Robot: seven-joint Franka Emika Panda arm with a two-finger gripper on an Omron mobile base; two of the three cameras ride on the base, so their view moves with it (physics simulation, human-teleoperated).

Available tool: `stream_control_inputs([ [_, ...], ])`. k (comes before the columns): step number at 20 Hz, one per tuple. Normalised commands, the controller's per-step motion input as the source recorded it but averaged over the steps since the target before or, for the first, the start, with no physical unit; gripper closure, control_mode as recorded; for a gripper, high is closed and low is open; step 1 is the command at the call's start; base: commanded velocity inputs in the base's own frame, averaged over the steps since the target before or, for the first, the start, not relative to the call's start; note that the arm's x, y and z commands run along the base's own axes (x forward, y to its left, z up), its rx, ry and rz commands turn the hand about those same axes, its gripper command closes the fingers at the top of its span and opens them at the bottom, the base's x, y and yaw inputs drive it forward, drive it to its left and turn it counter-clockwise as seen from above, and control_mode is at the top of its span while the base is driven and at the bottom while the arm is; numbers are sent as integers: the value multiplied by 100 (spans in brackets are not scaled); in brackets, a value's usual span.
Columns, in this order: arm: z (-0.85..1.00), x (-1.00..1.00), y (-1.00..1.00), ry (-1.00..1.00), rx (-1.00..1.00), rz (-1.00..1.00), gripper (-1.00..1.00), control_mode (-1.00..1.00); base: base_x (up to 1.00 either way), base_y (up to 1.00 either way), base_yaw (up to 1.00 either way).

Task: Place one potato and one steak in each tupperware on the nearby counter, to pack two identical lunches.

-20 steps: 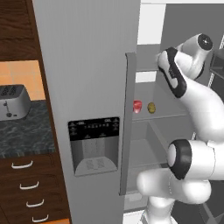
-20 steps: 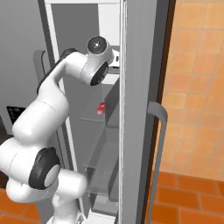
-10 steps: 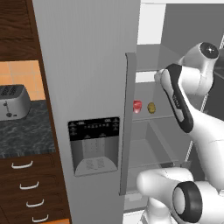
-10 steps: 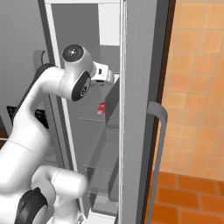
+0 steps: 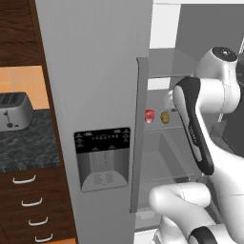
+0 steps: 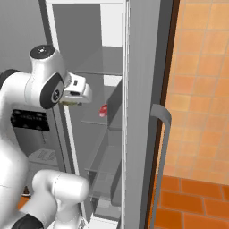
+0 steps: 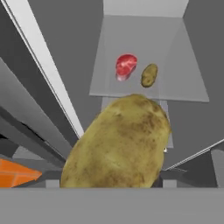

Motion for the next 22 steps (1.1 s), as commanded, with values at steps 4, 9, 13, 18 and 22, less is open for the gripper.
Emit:
stream_control_inputs([
  [4,-18,-93,38,0,0,-1,100,-100,0,0,0],
  [9,-2,-48,3,0,0,-1,100,-100,0,0,0],
  [13,0,-1,0,0,0,0,100,100,-6,0,-2],
  [18,0,0,0,0,0,0,100,100,-2,79,-7],
  [22,0,0,0,0,0,0,100,100,1,100,0],
])
